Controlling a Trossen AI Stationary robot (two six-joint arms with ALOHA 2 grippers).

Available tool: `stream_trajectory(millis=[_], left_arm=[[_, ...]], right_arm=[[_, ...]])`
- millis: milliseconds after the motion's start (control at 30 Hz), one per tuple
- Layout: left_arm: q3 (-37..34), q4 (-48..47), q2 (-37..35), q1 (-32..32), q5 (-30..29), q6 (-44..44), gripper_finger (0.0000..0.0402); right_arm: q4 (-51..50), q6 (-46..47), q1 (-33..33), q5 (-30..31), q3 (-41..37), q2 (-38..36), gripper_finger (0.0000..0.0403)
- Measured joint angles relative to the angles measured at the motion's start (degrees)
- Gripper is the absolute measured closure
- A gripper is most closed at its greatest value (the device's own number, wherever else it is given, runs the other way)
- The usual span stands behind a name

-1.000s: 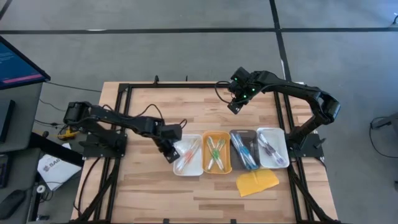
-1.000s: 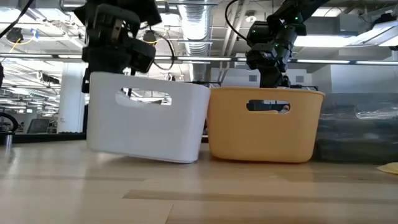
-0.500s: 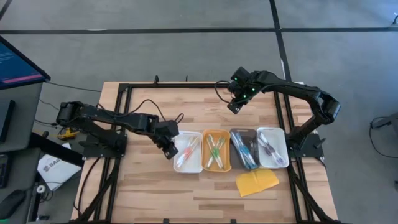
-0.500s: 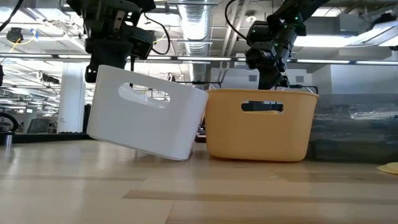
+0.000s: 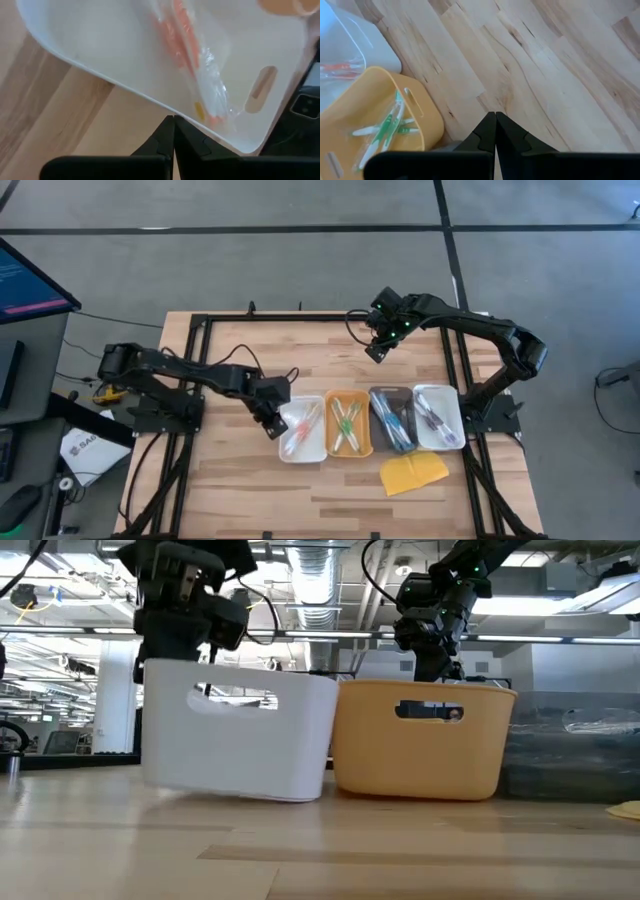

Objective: Pick & Place Toothbrushes
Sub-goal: Adjust the bins, then return to Home Position

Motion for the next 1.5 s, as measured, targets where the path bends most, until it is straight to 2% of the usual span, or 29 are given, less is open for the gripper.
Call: stream_trajectory(millis=[167,367,767,1000,1200,1300,1500], left_arm=[[0.0,0.2,3.1,0.0,1.3,0.3,0.0402],[0.0,0.0,3.1,-0.1,0.3,0.0,0.0395],[-1.4,-2.6,3.0,-0.4,0.5,0.0,0.0335],[-3.6,-3.3,2.8,-0.8,0.6,-0.1,0.033],[-5.5,-5.0,-3.0,-1.1,-8.0,-0.6,0.0363],[-5.4,-4.7,-9.3,-0.9,-14.3,-0.4,0.0393],[-5.3,-4.1,-25.6,-0.8,-30.9,3.0,0.0399]], right_arm=[[0.0,0.0,0.0,0.0,0.0,0.0,0.0403],[-0.1,0.0,0.0,0.0,0.0,0.0,0.0403],[-0.2,0.0,0.0,0.0,0.0,0.0,0.0403],[-0.4,0.0,0.0,0.0,0.0,0.0,0.0403],[-0.5,0.0,0.0,0.0,0.0,0.0,0.0403],[-0.2,0.0,0.0,0.0,0.0,0.0,0.0403],[0.2,0.0,0.0,0.0,0.0,0.0,0.0403]])
